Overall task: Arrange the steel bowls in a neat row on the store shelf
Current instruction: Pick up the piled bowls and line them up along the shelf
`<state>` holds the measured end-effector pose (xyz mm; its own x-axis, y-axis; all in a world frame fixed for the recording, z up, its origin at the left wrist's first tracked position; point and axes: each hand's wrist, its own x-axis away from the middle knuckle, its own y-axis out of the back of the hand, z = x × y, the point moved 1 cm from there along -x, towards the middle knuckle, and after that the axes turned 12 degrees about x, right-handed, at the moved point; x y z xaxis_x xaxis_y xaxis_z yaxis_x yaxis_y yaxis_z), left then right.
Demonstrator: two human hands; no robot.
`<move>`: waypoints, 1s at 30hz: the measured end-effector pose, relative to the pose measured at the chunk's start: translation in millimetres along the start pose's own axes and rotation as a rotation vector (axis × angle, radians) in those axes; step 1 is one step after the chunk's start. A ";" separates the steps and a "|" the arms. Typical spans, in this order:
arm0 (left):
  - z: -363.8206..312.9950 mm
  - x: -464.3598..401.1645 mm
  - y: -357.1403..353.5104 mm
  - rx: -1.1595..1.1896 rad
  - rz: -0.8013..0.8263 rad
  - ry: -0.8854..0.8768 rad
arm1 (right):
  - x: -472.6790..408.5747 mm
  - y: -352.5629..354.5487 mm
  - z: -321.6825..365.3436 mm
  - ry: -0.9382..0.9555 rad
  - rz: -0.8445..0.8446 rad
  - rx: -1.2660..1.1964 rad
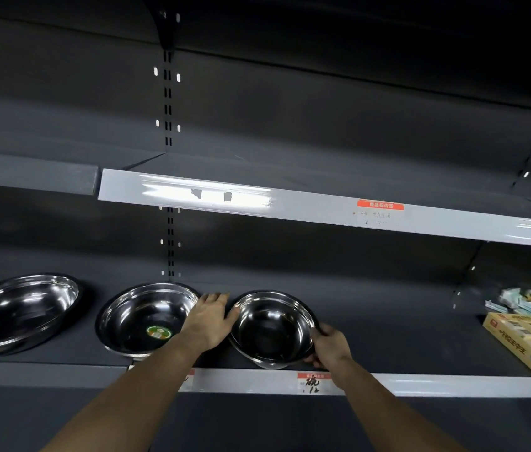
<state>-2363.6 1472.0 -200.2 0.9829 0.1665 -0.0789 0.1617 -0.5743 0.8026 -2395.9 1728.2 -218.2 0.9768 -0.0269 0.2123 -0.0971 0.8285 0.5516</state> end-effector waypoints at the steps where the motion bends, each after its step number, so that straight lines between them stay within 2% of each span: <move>1: 0.6 0.4 0.8 -0.007 -0.003 -0.002 | 0.5 -0.6 0.6 -0.001 -0.006 0.006; 11: 5.5 4.2 8.5 -0.014 -0.028 0.007 | -1.7 -4.6 5.8 0.011 -0.006 0.012; 17: 6.3 9.9 15.2 0.006 -0.026 0.019 | -0.5 -5.2 4.1 -0.012 -0.070 0.036; 19: 7.2 12.4 17.9 0.013 -0.022 0.019 | 1.0 -4.0 5.6 -0.032 -0.128 0.067; 22: 8.2 15.7 23.7 0.018 -0.023 0.008 | 5.0 -0.7 12.5 -0.007 -0.301 0.130; 25: 11.7 18.7 33.2 0.018 -0.031 0.005 | 14.1 -3.2 27.8 0.064 -0.401 0.049; 30: 24.8 28.4 50.4 0.001 -0.030 -0.012 | 31.7 -25.7 58.5 0.122 -0.313 -0.045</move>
<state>-2325.4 1428.0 -176.6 0.9785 0.1742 -0.1102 0.1914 -0.5695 0.7994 -2373.6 1673.3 -178.5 0.9739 -0.2187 -0.0614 0.2169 0.8147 0.5379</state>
